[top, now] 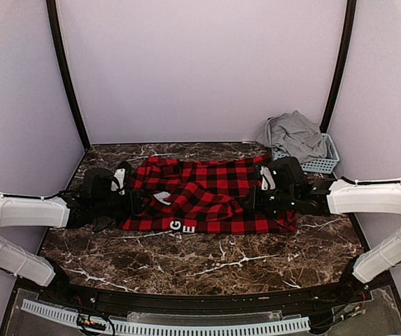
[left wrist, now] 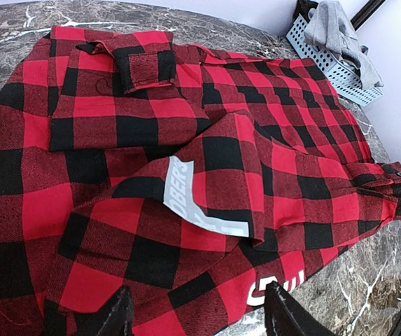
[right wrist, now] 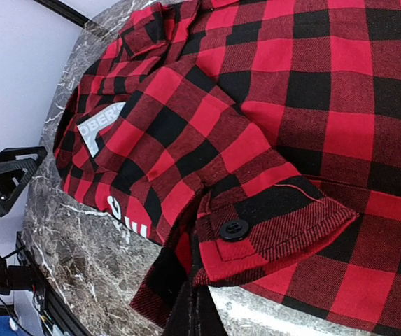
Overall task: Fold and stack the long sleeve shirts
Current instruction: Fold the sleeve of the 1/3-folded shirt.
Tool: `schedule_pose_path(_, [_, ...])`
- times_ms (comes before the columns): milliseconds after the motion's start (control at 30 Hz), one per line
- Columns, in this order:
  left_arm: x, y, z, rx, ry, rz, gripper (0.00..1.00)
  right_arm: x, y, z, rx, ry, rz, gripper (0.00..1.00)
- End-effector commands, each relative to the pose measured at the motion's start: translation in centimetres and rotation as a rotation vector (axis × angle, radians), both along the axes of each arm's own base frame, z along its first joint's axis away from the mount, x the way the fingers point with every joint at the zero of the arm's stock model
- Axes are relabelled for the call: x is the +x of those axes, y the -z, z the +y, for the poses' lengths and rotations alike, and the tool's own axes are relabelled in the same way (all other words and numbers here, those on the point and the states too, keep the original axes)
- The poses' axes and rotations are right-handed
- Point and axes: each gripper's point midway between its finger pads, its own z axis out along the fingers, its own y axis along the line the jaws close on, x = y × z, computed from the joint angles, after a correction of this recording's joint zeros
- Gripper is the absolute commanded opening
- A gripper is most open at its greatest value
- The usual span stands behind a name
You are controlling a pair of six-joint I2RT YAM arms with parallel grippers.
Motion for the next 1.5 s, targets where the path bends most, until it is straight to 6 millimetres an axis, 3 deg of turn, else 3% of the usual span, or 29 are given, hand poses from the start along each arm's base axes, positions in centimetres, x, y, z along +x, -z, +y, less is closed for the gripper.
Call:
schedule_pose_path(0, [0.4,-0.6,-0.1,0.023,0.0,-0.014,0.62,0.5,0.6,-2.3,-0.115,0.041,-0.021,0.0])
schedule_pose_path(300, [0.5,-0.6,-0.1,0.027,-0.004,-0.009,0.62,1.4,4.4,-8.2,-0.314,0.105,0.034,0.0])
schedule_pose_path(467, [0.6,-0.5,-0.2,0.033,0.0,-0.002,0.62,1.8,6.5,-10.2,-0.382,0.105,0.073,0.0])
schedule_pose_path(700, [0.7,-0.3,-0.3,0.05,0.01,0.002,0.62,1.4,8.7,-11.7,-0.429,0.095,0.126,0.0])
schedule_pose_path(1200, [0.6,1.4,-0.5,0.073,0.028,0.042,0.62,1.7,10.4,-14.1,-0.519,0.113,0.159,0.0])
schedule_pose_path(1333, [0.6,1.8,-0.8,0.078,0.043,0.048,0.62,2.3,9.3,-14.6,-0.542,0.139,0.134,0.19])
schedule_pose_path(1467, [0.7,2.7,-1.3,0.084,0.065,0.067,0.63,3.1,6.7,-15.0,-0.553,0.169,0.074,0.38])
